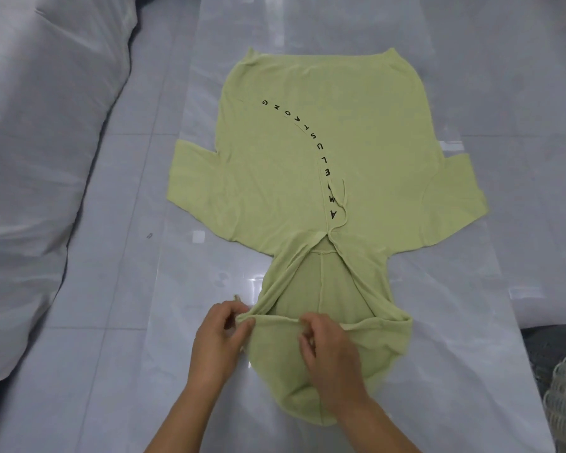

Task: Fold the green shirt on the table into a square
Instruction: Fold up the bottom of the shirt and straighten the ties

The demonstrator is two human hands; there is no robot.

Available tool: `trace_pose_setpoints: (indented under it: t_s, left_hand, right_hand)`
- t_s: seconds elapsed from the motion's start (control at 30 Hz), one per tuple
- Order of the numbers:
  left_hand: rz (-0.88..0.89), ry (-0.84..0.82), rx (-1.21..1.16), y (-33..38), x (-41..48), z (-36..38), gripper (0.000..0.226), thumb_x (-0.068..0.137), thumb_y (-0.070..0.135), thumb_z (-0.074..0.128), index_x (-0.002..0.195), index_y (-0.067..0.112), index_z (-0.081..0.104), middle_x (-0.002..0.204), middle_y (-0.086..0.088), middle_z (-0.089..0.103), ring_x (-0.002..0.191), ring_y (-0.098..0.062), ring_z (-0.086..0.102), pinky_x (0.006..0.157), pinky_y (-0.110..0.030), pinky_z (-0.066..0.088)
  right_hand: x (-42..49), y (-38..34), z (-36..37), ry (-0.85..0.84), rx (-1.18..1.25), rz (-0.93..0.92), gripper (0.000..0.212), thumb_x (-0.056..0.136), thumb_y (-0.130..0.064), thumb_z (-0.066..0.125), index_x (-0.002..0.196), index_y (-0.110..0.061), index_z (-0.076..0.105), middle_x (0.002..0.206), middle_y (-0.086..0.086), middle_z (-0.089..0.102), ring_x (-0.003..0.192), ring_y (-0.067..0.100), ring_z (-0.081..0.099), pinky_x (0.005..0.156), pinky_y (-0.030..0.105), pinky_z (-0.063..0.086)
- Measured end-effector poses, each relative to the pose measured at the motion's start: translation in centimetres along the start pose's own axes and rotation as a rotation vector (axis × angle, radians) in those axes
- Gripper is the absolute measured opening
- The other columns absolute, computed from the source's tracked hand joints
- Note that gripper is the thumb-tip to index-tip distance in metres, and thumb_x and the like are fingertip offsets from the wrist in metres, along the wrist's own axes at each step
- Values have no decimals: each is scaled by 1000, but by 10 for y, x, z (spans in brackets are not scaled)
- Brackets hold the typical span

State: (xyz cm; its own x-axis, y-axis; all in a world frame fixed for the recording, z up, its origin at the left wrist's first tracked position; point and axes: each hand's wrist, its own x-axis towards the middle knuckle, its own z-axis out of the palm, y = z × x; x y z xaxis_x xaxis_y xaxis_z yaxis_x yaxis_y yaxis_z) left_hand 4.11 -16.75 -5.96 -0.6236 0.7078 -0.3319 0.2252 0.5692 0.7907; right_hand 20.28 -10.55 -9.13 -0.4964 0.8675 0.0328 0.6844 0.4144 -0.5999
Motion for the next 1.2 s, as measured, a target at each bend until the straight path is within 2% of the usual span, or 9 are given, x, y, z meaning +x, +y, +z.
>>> trace_pose_setpoints:
  t_s: [0.1,0.17,0.27,0.43,0.5,0.63,0.83,1.0,1.2]
  left_hand:
    - [8,-20,-109,6,-10,-4,29,84,6,63,75,33,59,77,17,62,67,-5,55,57,-9,40]
    - [75,-26,-60,7,-16,0,29,84,8,64,75,35,60,81,20,62,68,-4,54,58,-8,40]
    - [250,-66,66,8,-28,9,11,79,30,58,89,36,56,97,32,56,80,6,54,67,-4,39]
    - [570,-125,409,-7,-40,39,28,72,31,48,100,30,50,81,16,68,75,-3,51,65,-14,35]
    - [597,-196,444,-14,-46,49,32,73,32,47,105,30,50,77,12,70,66,-3,57,58,-13,38]
    - [508,-126,325,-24,-36,41,23,79,31,47,102,32,53,85,10,68,77,-2,56,65,-11,42]
    - [-180,-219,86,-19,-18,43,15,86,25,60,96,28,50,89,14,58,84,-10,58,71,-21,45]
    - [-382,-26,-143,-28,-29,44,15,84,12,63,69,12,59,64,2,63,61,-15,57,52,-15,40]
    - [-539,-31,-136,-35,-44,40,24,82,14,68,65,10,51,47,3,56,41,-10,51,54,-39,52]
  right_hand:
    - [-19,-14,-3,-191,324,15,21,86,-26,45,104,-27,57,102,-4,66,96,-5,53,85,8,39]
    - [-14,-26,-3,-381,683,391,21,94,-24,43,111,-31,52,117,-7,60,109,-10,51,94,8,37]
    - [5,-22,-1,-460,1136,779,28,99,-22,33,106,-23,60,112,-3,66,107,9,60,89,22,49]
    - [11,-5,-9,-399,1306,900,44,94,-41,39,98,-9,69,95,5,73,87,15,69,77,26,51]
    - [7,0,-4,-373,1230,888,38,84,-30,62,101,3,66,93,13,70,84,23,65,77,32,52]
    - [1,4,7,-279,995,840,16,84,6,56,95,0,65,69,-4,73,66,7,66,66,21,53]
    - [-18,11,5,-154,701,811,12,83,-16,66,71,-17,67,60,-8,69,60,13,61,63,36,53]
    - [-17,18,8,-158,629,797,16,78,-17,72,64,-13,65,52,-6,65,48,3,55,53,19,47]
    - [-23,14,3,-192,424,771,24,77,-33,72,65,-22,53,57,2,61,61,20,59,66,41,50]
